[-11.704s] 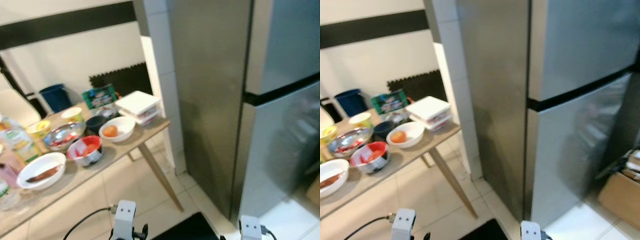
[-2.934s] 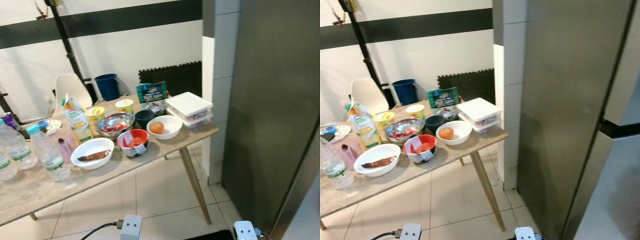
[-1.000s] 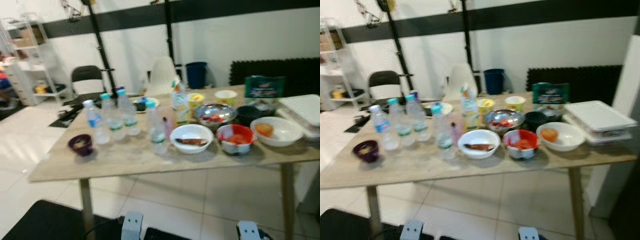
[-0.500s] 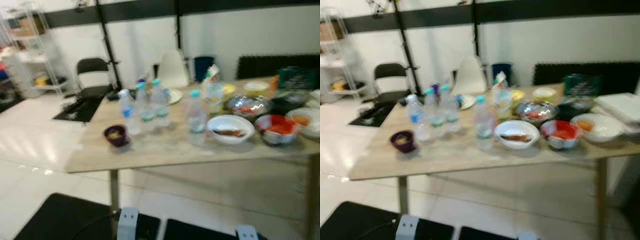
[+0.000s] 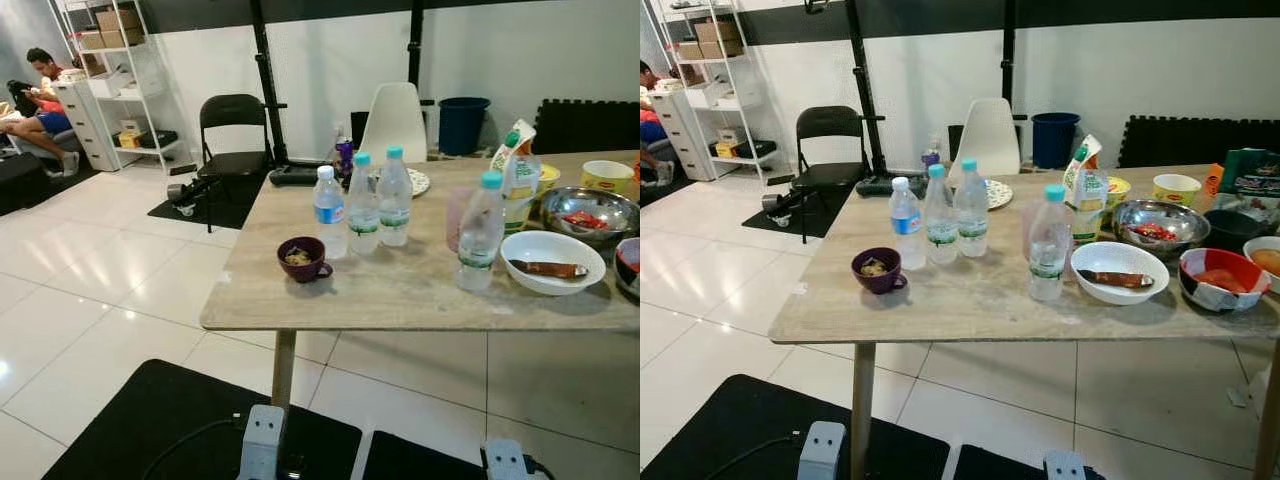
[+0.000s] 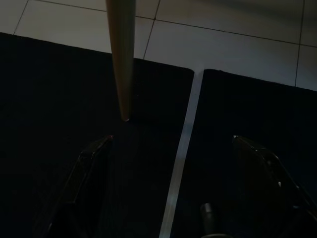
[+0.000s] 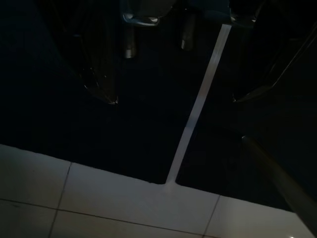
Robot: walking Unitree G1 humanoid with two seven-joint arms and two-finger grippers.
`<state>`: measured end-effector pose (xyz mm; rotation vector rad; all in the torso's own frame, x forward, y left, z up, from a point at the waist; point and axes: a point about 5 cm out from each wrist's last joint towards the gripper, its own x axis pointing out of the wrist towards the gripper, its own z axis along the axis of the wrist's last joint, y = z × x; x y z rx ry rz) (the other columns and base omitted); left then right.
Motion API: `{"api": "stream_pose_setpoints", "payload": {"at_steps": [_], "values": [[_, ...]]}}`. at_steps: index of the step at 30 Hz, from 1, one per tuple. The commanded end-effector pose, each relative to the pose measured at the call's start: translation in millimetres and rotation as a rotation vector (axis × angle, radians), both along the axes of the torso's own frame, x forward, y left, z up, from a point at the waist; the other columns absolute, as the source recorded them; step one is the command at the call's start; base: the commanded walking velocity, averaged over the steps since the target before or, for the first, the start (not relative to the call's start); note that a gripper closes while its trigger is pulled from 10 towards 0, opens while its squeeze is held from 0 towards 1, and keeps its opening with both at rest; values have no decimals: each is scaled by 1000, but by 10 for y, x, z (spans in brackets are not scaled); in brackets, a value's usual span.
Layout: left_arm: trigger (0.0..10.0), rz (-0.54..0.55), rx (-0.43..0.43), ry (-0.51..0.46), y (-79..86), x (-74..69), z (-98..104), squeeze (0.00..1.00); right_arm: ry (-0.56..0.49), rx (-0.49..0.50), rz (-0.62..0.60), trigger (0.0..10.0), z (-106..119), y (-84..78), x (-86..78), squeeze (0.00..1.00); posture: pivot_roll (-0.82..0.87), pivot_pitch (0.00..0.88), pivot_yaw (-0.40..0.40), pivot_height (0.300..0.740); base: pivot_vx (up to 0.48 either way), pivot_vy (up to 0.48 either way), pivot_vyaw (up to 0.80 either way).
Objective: Restocking fridge
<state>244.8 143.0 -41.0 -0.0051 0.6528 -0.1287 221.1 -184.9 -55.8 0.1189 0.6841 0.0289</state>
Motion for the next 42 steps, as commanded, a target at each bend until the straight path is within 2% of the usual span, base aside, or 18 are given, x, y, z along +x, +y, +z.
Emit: {"api": "stream_pose_setpoints", "payload": {"at_steps": [1,15,19,22,27,30,33,37,39,42], "values": [[10000,2,-4,41,-19,-94,-75,0,20,2,0,10000,-18,-6,-22,0,-33,38,77,740,0,0,0],[10000,0,2,45,6,-122,-91,0,29,4,-1,10000,-41,5,-58,0,-26,43,76,740,0,0,0],[10000,13,-4,55,56,-129,-96,0,33,13,12,10000,-51,85,-57,0,-22,41,73,740,0,0,0],[10000,25,-15,62,72,-136,-101,0,32,16,21,10000,-52,115,-54,0,-21,38,70,740,0,480,0],[10000,50,-4,37,179,-142,-81,0,42,29,76,10000,-66,254,-56,0,-8,43,46,740,0,192,0],[10000,38,-2,30,181,-126,-64,0,46,33,95,10000,-69,273,-60,0,9,60,58,740,0,0,0],[10000,-9,5,21,108,-57,-25,0,35,25,66,10000,-45,180,-29,0,7,48,103,740,0,0,0],[10000,-92,42,16,71,-9,1,0,18,25,-37,10000,-28,19,-30,0,14,21,100,740,0,0,0],[10000,-75,13,14,73,34,30,0,3,56,-74,10000,-7,-12,-8,0,-4,31,103,740,0,0,0],[10000,-46,55,36,115,39,10,0,25,7,-25,10000,-24,-63,-38,0,-12,29,95,740,0,0,0]]}}
